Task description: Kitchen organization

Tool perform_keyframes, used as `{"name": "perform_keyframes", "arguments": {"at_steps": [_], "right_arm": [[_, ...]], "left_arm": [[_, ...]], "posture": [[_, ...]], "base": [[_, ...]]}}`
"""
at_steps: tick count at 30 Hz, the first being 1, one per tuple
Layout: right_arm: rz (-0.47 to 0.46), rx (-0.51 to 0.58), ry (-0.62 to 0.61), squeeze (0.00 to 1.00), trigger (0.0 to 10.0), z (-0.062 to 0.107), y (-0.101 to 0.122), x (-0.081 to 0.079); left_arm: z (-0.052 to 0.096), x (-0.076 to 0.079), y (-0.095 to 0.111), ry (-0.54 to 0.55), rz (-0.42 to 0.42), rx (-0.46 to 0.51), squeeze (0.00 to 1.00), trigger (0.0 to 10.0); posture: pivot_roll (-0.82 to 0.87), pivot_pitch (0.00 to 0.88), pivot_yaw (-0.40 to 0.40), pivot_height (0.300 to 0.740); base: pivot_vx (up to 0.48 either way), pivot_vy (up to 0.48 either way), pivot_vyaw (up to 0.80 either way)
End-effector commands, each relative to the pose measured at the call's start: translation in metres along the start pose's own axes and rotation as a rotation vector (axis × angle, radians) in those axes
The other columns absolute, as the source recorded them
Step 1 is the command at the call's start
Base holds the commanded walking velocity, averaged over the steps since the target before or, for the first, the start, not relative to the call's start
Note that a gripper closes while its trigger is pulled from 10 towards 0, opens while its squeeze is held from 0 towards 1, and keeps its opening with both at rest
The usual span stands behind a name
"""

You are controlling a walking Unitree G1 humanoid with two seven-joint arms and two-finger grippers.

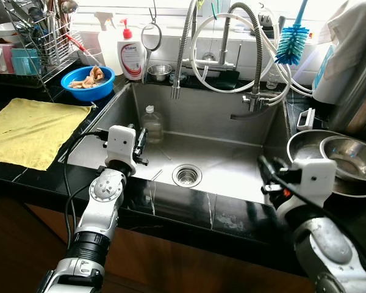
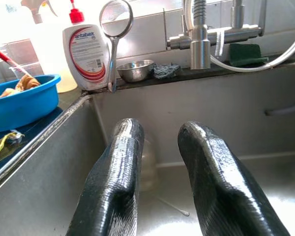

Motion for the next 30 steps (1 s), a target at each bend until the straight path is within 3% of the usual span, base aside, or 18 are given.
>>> {"name": "perform_keyframes", "arguments": {"at_steps": [1, 5, 6, 10, 13, 16, 17, 21, 26, 30], "right_arm": [[0.035, 0.051, -0.046, 1.0, 10.0, -0.002, 0.015, 0.009], [0.08, 0.06, -0.127, 1.0, 10.0, -0.009, 0.026, 0.024], [0.121, 0.032, -0.196, 1.0, 10.0, -0.011, 0.025, 0.038], [0.132, -0.006, -0.262, 1.0, 10.0, -0.016, 0.025, 0.057], [0.209, -0.062, -0.292, 1.0, 10.0, -0.02, 0.023, 0.069], [0.228, -0.083, -0.287, 1.0, 10.0, -0.022, 0.023, 0.07], [0.255, -0.108, -0.285, 0.0, 10.0, -0.022, 0.022, 0.071], [0.261, -0.171, -0.322, 0.0, 10.0, -0.023, 0.015, 0.083], [0.228, -0.211, -0.259, 0.0, 10.0, -0.026, 0.011, 0.078], [0.236, -0.247, -0.28, 0.0, 10.0, -0.024, 0.006, 0.083]], "left_arm": [[-0.003, -0.005, 0.002, 0.017, 0.008, 0.0, 0.0, 10.0], [-0.003, -0.002, 0.002, 0.008, 0.009, 0.0, 0.0, 10.0], [-0.003, 0.0, 0.002, 0.003, 0.015, -0.001, 0.0, 10.0], [-0.003, 0.004, 0.0, -0.01, 0.025, -0.009, 0.0, 10.0], [-0.003, 0.007, 0.001, -0.025, 0.05, -0.002, 0.0, 10.0], [-0.003, 0.007, 0.002, -0.026, 0.052, -0.002, 0.0, 10.0], [-0.003, 0.008, 0.001, -0.028, 0.056, -0.003, 0.0, 10.0], [-0.002, 0.009, 0.001, -0.043, 0.062, -0.007, 0.0, 10.0], [-0.003, 0.011, 0.001, -0.054, 0.074, -0.007, 0.0, 10.0], [-0.003, 0.014, 0.001, -0.062, 0.08, -0.009, 0.0, 10.0]], "posture": [[-0.08, 0.0, 0.024, 0.74], [-0.07, 0.0, 0.025, 0.74], [-0.08, 0.0, 0.025, 0.74], [-0.07, 0.0, 0.025, 0.74], [-0.07, 0.0, 0.017, 0.74], [-0.06, 0.0, 0.015, 0.74], [-0.06, 0.0, 0.015, 0.74], [-0.06, 0.0, 0.019, 0.74], [-0.06, 0.0, 0.021, 0.74], [-0.06, 0.0, 0.022, 0.74]], "base": [[0.0, 0.0, 0.0], [0.0, 0.0, 0.0], [0.0, 0.0, 0.0], [0.0, 0.0, 0.0], [0.0, 0.0, 0.0], [0.0, 0.0, 0.0], [0.0, 0.0, 0.0], [0.0, 0.0, 0.0], [0.0, 0.0, 0.0], [0.0, 0.0, 0.0]]}}
Point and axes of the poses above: a point about 5 cm out from each wrist's last joint towards the gripper, its own z axis pointing back from the gripper into the wrist, its own y axis along the axis of the wrist's last joint, x = y × z, the point moved 5 cm from there along -z, pointing out of the wrist towards the gripper, and after that the axes turned 2 degrees about z, right-handed, at the moved point
